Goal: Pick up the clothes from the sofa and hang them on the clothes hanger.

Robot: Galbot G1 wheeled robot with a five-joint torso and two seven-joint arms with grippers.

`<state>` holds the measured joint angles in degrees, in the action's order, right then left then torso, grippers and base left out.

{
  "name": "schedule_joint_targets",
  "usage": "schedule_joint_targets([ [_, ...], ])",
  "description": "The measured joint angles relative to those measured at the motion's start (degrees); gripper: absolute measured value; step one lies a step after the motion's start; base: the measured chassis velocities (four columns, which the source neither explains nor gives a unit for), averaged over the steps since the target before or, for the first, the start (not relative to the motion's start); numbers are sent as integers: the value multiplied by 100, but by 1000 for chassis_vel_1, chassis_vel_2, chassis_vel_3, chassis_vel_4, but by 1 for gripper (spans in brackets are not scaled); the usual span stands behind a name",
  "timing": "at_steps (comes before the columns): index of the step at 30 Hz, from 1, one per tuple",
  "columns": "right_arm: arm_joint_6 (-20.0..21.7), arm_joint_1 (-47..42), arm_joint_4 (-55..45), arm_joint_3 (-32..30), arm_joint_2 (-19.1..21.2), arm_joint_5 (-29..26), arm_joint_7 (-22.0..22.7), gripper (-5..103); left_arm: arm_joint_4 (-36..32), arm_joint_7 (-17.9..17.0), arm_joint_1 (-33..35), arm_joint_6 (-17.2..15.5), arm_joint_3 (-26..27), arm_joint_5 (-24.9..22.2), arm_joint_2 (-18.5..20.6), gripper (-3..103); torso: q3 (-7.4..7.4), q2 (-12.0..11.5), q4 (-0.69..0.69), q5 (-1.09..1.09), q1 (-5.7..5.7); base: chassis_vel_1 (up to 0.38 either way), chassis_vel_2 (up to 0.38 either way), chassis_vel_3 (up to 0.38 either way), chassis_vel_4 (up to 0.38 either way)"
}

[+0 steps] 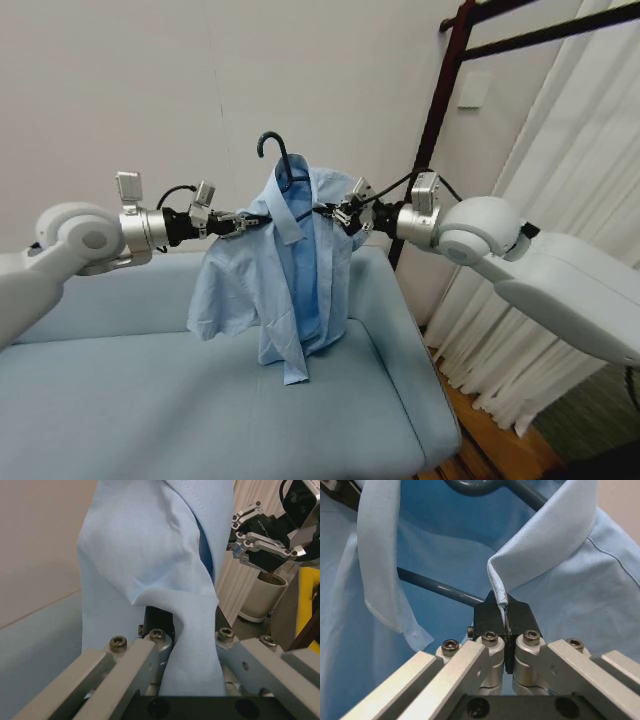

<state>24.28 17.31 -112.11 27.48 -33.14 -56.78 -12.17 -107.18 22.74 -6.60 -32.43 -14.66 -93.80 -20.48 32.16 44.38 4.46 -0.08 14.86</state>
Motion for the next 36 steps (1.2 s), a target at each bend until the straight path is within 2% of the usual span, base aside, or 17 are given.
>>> schedule_joint_targets([
  [1,16,-13,-13,-2,12,-1,12,-3,-4,-2,-1,0,2,-4,6,8,0,0,0,0,0,0,0,0,0],
  [2,31,-52,-34,-4,36,6,49,7,-16,-7,-3,-1,13,-19,18,8,0,0,0,1,0,0,0,0,0],
  [4,22,-84,-51,-4,51,13,99,13,-21,-7,-5,-1,22,-28,27,8,0,0,0,-1,0,0,0,0,0],
  [7,1,-112,-85,-3,62,7,202,17,-20,-8,-11,-1,30,-34,31,8,0,0,0,0,0,0,0,0,0],
  [9,-1,-111,-120,2,62,-27,260,28,-12,-28,-12,-1,35,-35,20,8,0,0,0,0,0,0,0,0,0],
  [12,-6,-90,-137,11,62,-60,275,34,-9,-49,-3,5,35,-35,7,8,0,0,0,0,0,0,0,0,0],
  [13,-6,-70,-147,16,62,-84,291,44,-10,-65,4,9,35,-35,-3,8,0,0,0,0,0,0,0,0,0],
  [17,-6,-6,-244,18,104,-242,382,56,37,-92,12,35,35,-6,-49,8,0,0,0,0,0,0,0,0,0],
  [19,16,24,-343,-17,145,-431,493,67,98,-97,12,56,35,18,-67,8,0,0,0,0,0,0,0,0,0],
  [22,71,77,-433,-60,205,-645,518,73,146,-73,22,79,35,72,-65,8,0,0,0,0,0,0,0,0,0],
  [24,136,175,-462,-84,266,-973,485,83,196,6,68,120,34,140,-38,8,0,0,1,0,0,0,0,0,0],
  [26,182,346,-238,-109,263,-1425,225,94,235,114,120,151,36,169,7,8,0,0,1,1,0,0,0,0,0],
  [27,182,346,-238,-109,263,-1425,225,94,235,114,120,151,36,169,7,8,0,0,1,1,0,0,0,0,0],
  [30,226,604,255,-78,181,-1711,-279,97,257,202,157,167,41,195,55,8,0,0,0,-1,0,0,0,0,0],
  [33,311,1278,1469,247,-112,-1346,-1538,100,228,296,183,171,45,209,142,8,1,0,1,-1,0,0,0,0,0],
  [34,311,1278,1469,247,-112,-1346,-1538,100,228,296,183,171,45,209,142,8,1,0,1,-1,0,0,0,0,0],
  [36,256,1736,2280,632,-386,-941,-2392,100,189,362,179,171,51,210,194,8,1,0,0,0,1,0,0,0,0],
])
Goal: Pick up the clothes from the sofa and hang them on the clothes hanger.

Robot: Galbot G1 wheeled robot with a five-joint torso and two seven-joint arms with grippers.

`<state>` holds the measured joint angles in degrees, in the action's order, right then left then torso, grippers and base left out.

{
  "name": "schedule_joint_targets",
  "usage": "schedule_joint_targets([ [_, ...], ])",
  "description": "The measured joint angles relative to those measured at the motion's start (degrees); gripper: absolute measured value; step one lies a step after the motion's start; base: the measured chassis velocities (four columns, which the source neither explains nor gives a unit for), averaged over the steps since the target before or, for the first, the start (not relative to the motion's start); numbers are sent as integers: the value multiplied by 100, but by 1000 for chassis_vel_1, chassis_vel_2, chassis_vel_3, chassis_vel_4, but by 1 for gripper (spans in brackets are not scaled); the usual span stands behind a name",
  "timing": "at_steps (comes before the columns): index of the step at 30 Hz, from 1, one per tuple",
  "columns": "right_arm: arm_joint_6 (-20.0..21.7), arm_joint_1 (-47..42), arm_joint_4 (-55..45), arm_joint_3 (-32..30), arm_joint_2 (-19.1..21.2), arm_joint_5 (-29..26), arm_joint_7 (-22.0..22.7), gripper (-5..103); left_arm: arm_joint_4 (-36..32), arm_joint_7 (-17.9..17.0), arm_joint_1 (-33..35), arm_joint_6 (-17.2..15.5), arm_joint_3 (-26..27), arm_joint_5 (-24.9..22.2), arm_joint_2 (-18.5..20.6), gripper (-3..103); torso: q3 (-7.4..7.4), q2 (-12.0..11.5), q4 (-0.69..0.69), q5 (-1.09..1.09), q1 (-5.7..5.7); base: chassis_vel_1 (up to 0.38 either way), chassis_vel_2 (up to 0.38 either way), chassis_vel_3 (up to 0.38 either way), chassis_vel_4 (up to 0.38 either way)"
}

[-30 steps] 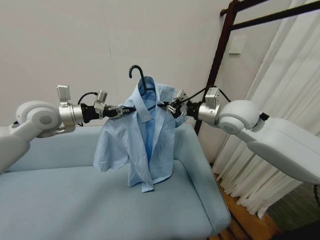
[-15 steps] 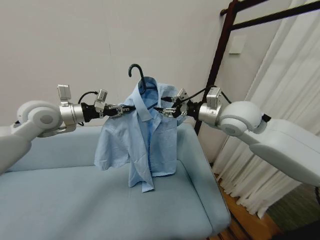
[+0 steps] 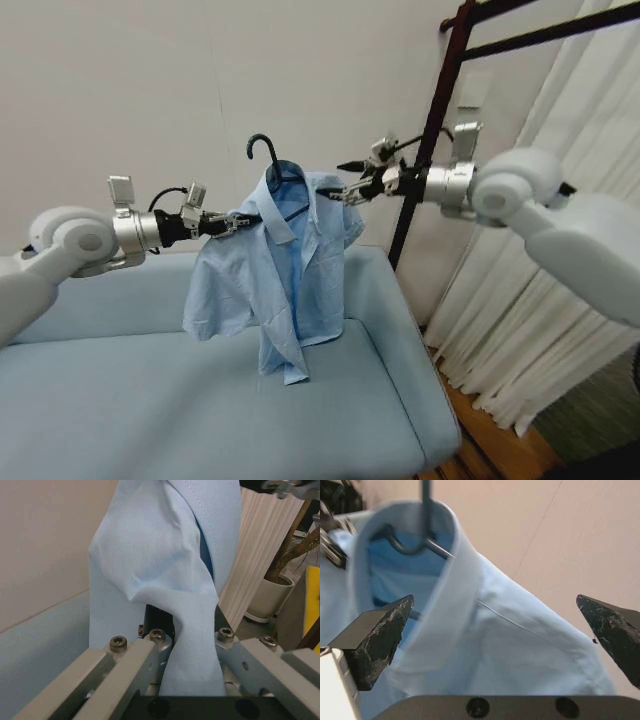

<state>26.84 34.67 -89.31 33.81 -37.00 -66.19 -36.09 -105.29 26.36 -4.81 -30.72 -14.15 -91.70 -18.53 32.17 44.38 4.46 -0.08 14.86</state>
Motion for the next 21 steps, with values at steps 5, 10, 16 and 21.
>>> schedule_joint_targets([
  [5,-153,584,1038,601,-513,362,-1137,100,-52,114,-27,-25,7,23,67,8,0,0,0,0,1,0,0,0,0],
  [10,-276,986,1945,885,-989,811,-2182,100,-123,236,155,-32,226,117,166,8,0,0,0,1,1,0,0,0,0],
  [16,-286,1313,2410,1247,-1239,959,-2762,100,-247,384,599,-40,701,227,354,8,-1,0,1,1,0,0,0,0,0],
  [21,-326,1440,2693,1484,-1445,1125,-3043,99,-410,471,1112,-26,1171,282,575,8,-1,0,1,0,0,0,0,0,0],
])
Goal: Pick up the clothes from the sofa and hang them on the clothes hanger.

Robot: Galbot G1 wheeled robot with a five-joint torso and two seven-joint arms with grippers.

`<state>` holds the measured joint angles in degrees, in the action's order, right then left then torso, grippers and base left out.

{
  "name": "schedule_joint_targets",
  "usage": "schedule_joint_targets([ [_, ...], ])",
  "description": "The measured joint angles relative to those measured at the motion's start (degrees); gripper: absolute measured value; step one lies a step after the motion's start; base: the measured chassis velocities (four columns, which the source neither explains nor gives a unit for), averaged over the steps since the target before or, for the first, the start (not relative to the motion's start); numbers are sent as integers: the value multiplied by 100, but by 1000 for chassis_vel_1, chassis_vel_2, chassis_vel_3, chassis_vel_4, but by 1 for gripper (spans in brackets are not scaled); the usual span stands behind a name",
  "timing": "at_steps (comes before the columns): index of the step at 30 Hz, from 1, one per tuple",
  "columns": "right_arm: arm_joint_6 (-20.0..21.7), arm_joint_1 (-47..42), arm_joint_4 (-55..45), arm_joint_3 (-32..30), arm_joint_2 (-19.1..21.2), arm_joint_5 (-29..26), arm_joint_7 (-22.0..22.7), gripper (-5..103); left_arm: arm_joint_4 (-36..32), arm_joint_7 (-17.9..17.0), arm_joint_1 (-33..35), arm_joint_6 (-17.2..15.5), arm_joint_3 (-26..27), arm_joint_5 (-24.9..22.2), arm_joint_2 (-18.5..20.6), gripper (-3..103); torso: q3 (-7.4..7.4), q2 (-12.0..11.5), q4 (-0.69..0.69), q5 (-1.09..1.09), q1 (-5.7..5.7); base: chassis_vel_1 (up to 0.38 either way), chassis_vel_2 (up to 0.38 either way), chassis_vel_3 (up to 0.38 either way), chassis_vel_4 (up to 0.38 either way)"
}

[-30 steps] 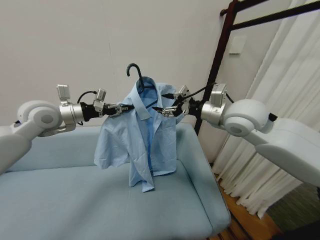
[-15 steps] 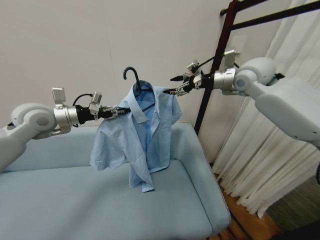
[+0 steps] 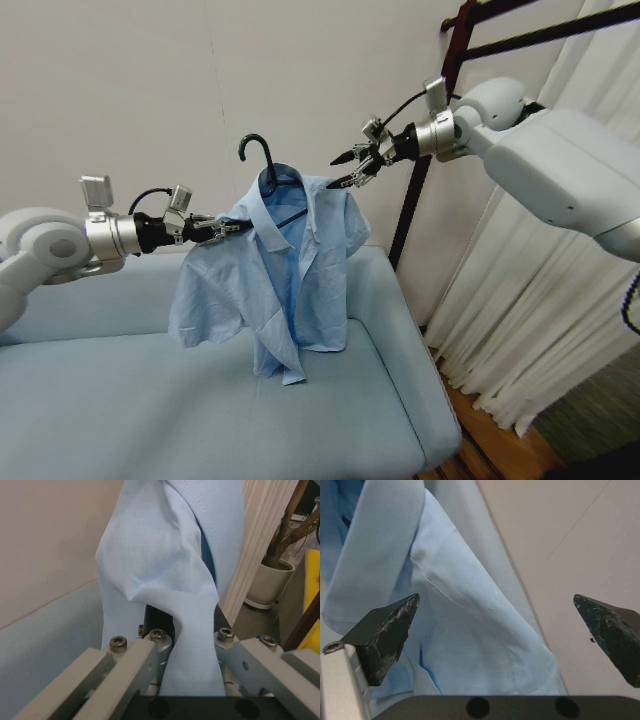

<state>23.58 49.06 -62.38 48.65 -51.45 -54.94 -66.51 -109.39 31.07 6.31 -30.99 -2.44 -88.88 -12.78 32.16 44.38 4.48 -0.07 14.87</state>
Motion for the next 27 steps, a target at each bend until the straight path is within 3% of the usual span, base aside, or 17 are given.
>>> schedule_joint_targets([
  [9,-34,19,108,97,-264,251,-157,90,-144,119,707,156,627,-2,398,8,0,0,-2,0,0,0,0,0,0],
  [17,-122,75,199,211,-508,448,-429,73,-194,135,761,180,658,-11,428,8,0,0,-1,0,-1,0,0,0,0],
  [27,-364,181,541,361,-724,710,-868,60,-163,148,755,190,635,-12,416,8,0,0,-1,-1,-1,0,0,0,0],
])
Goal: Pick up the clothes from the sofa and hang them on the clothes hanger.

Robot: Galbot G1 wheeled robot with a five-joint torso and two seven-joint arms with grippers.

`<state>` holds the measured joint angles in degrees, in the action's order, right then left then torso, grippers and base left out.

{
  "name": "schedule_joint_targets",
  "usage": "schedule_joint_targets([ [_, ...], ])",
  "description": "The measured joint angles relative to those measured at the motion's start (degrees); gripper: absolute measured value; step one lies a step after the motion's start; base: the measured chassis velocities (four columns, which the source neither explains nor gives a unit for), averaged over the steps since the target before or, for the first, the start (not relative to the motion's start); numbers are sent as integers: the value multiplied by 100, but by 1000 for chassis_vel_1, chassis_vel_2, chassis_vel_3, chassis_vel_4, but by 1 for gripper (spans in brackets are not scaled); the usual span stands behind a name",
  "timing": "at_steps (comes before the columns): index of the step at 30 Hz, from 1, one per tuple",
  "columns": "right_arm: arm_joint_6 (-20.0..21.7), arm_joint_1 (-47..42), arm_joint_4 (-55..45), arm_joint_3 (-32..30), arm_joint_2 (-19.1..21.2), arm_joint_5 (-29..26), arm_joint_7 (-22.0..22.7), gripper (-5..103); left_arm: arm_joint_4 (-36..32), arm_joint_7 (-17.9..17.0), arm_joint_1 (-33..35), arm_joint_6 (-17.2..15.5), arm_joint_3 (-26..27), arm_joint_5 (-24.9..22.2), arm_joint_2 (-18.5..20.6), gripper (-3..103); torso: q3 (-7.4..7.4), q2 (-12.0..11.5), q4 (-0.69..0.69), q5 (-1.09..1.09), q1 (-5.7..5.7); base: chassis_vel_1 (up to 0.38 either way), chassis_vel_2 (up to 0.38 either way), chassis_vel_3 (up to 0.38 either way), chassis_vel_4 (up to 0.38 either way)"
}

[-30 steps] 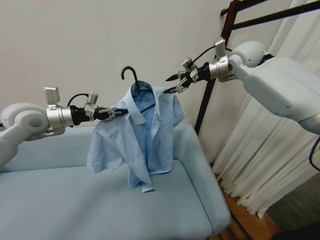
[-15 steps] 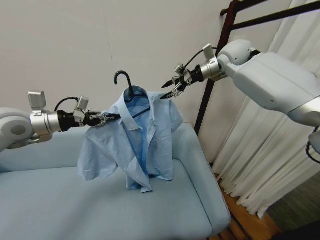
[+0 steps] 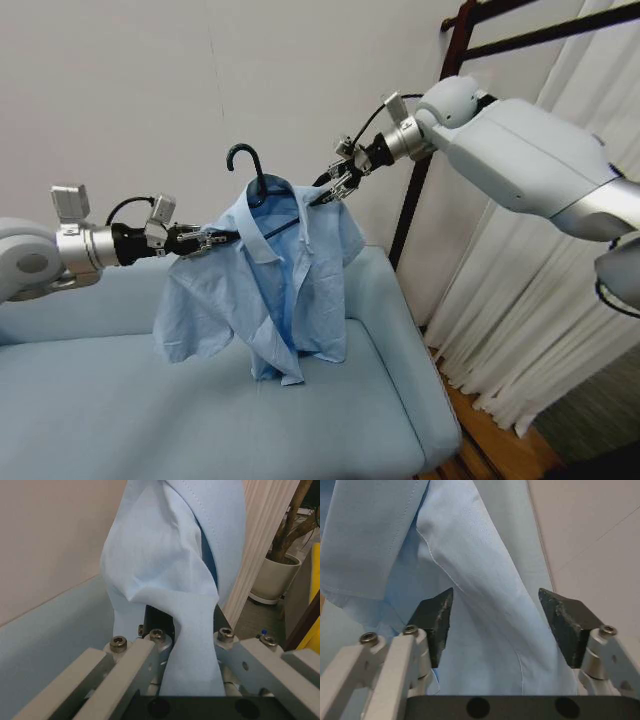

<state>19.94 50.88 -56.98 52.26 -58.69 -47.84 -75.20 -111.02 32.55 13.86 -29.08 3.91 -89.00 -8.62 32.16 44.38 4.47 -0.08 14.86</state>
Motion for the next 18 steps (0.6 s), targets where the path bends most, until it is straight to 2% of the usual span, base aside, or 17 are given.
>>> schedule_joint_targets([
  [1,0,0,0,0,0,0,0,60,0,0,0,0,0,0,0,8,0,0,0,0,0,0,0,0,0],
  [4,-53,12,22,47,-35,66,-112,44,14,14,-4,2,-20,3,-33,8,0,0,0,0,0,0,0,0,0],
  [7,-86,12,45,51,-55,98,-160,39,18,18,-8,2,-30,8,-51,8,0,0,0,0,0,0,0,0,0],
  [8,-100,11,59,51,-66,115,-174,28,20,19,-8,2,-36,10,-58,8,0,0,0,0,0,0,0,0,0],
  [11,-123,8,76,51,-88,146,-182,25,29,19,-12,2,-43,15,-72,8,0,0,0,0,0,0,0,0,0],
  [14,-170,7,112,52,-118,177,-215,15,62,8,-22,2,-50,21,-92,8,0,0,0,0,0,0,0,0,0],
  [18,-209,0,143,52,-133,182,-218,15,76,9,-24,2,-62,24,-109,8,0,0,0,0,0,0,0,0,0],
])
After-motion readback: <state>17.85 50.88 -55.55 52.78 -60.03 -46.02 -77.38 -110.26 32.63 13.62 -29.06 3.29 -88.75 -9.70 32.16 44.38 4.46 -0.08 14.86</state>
